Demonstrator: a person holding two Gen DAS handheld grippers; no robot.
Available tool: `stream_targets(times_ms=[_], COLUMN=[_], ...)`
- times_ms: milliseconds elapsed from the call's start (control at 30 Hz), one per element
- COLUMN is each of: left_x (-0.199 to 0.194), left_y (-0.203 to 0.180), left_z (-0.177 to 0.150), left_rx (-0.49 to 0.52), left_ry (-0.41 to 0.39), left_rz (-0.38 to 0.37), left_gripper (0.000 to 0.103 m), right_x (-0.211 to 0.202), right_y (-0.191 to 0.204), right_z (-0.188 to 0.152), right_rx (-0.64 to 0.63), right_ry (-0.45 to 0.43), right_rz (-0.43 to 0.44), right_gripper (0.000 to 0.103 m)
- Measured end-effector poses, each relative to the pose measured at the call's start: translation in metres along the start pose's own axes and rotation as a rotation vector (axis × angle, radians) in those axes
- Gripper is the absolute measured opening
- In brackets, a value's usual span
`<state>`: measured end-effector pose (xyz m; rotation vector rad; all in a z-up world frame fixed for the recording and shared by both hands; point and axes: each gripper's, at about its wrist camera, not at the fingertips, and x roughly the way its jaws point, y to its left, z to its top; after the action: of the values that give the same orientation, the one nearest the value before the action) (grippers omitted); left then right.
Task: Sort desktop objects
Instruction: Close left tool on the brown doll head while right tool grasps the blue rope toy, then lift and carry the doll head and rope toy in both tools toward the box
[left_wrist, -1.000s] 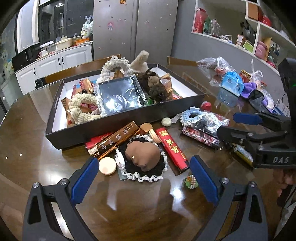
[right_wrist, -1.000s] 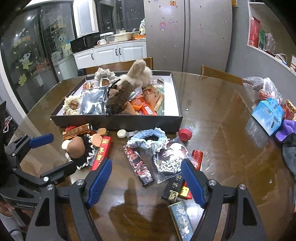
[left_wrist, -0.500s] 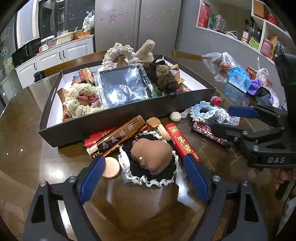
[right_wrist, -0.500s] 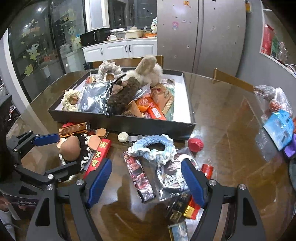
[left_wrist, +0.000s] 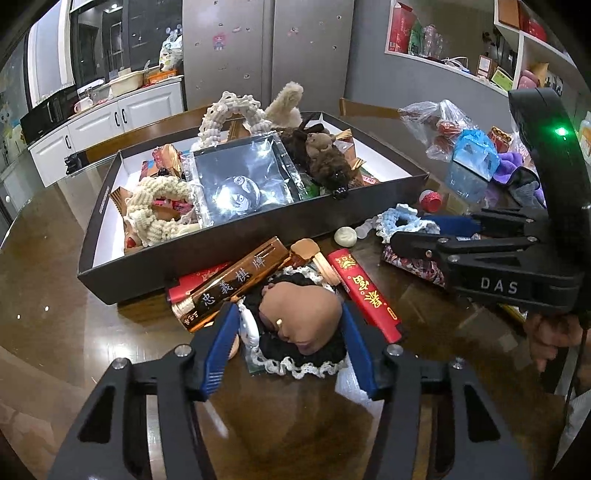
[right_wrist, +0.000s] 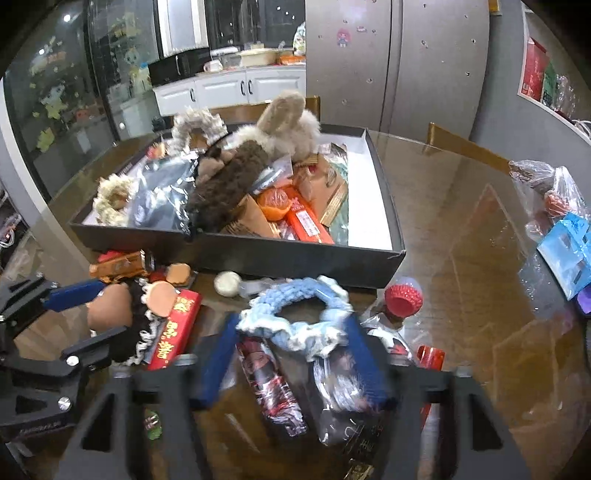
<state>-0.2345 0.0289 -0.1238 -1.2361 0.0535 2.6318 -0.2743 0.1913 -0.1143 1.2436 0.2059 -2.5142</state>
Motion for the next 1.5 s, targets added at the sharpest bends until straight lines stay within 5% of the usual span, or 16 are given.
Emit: stream_targets(times_ms=[267,567,700,1500], left_x=[-0.001,-0.003,-0.011,-0.033], left_y=[-0.001,-0.002,0.001,0.006], left_z=[-0.001,-0.001,0.001,0.003], left_rx=[-0.007,-0.021,-0.038,-0.055], left_ry=[-0.004,-0.003,-0.018,-0.056], left_rz=[0.015,0.011,-0.019,-0.006], left_gripper=[0.056,0.051,0.035,0.035], right_x=[-0.004,-0.022,-0.03,-0.054], right_y=[0.001,0.002,0.003,0.002], right_z=[-0.003,-0.003,-0.004,-0.001], right_rx=[0.026,0.03,0.03,0.059], right_ry=[0.013,-0.022,-0.036,-0.093], right_rz=[0.04,0.069,0.077,0.106], right_gripper=[0.02,0.018,0.018,0.018])
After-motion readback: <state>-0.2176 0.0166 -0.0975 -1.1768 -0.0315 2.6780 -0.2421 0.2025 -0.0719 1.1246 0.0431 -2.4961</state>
